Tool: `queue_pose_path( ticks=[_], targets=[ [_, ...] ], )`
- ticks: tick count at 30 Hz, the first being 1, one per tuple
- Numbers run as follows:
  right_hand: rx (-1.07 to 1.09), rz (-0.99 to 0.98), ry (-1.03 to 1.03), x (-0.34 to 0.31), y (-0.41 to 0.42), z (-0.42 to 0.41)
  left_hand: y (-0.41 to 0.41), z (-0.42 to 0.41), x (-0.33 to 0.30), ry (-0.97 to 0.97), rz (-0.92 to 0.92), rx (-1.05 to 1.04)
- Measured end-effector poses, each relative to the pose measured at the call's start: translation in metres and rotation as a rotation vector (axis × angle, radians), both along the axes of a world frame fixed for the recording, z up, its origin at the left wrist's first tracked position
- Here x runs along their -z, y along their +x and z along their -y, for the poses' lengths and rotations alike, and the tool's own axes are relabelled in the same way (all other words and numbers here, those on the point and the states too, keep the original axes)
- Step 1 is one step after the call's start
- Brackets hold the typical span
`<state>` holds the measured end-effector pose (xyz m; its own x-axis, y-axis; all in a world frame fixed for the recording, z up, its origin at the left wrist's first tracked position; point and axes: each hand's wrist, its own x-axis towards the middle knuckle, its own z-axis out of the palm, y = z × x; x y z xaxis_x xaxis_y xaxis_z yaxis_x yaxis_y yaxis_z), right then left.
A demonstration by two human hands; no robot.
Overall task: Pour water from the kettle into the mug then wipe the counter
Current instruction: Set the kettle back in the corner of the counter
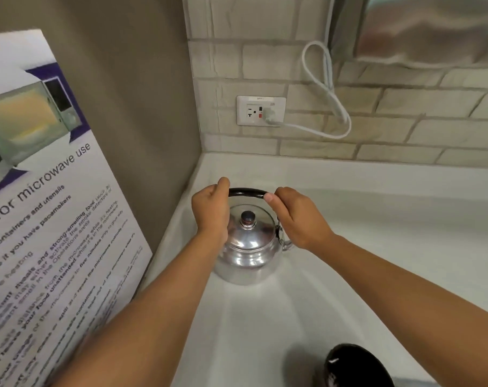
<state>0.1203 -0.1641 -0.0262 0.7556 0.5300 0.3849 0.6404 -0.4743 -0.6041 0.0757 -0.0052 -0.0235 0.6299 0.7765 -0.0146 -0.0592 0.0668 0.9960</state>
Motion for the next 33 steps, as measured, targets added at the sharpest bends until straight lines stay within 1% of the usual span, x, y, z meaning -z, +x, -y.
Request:
queue_pose_path(
  ticks=[4, 6, 7, 8, 11, 12, 14, 16, 19, 21, 24, 26, 28, 31, 33],
  targets=[
    [-0.003, -0.001, 0.03, 0.012, 0.01, -0.007, 0.007, -0.005, 0.011, -0.032, -0.028, -0.007],
    [0.007, -0.007, 0.057, 0.016, 0.012, -0.01, 0.008, -0.008, 0.017, 0.034, -0.009, 0.011],
    [0.013, -0.009, 0.064, 0.018, 0.013, -0.01, 0.007, -0.01, 0.021, 0.106, 0.007, 0.031],
    [0.023, -0.006, 0.063, 0.019, 0.014, -0.01, 0.004, -0.012, 0.025, 0.218, 0.019, 0.054],
    [0.095, 0.057, -0.01, 0.023, 0.019, -0.012, -0.002, -0.024, 0.039, 0.681, -0.022, 0.089],
    [0.126, 0.085, -0.049, 0.023, 0.022, -0.013, -0.002, -0.03, 0.041, 0.799, -0.056, 0.076],
    [0.179, 0.114, -0.139, 0.024, 0.027, -0.016, 0.003, -0.04, 0.04, 0.953, -0.138, 0.062],
    [0.209, 0.092, -0.222, 0.026, 0.034, -0.019, 0.011, -0.048, 0.037, 1.045, -0.263, 0.117],
    [0.212, 0.008, -0.306, 0.028, 0.043, -0.023, 0.022, -0.054, 0.036, 1.134, -0.499, 0.227],
    [0.204, -0.03, -0.34, 0.03, 0.046, -0.024, 0.026, -0.055, 0.037, 1.172, -0.608, 0.265],
    [0.183, -0.116, -0.368, 0.031, 0.049, -0.024, 0.028, -0.056, 0.038, 1.161, -0.679, 0.322],
    [0.158, -0.206, -0.339, 0.033, 0.051, -0.025, 0.028, -0.057, 0.038, 1.126, -0.706, 0.343],
    [0.148, -0.254, -0.305, 0.034, 0.052, -0.025, 0.028, -0.056, 0.037, 1.102, -0.712, 0.355],
    [0.158, -0.275, -0.294, 0.033, 0.053, -0.024, 0.028, -0.057, 0.036, 1.077, -0.729, 0.387],
    [0.187, -0.209, -0.341, 0.028, 0.05, -0.022, 0.028, -0.056, 0.031, 1.108, -0.781, 0.393]
  ],
)
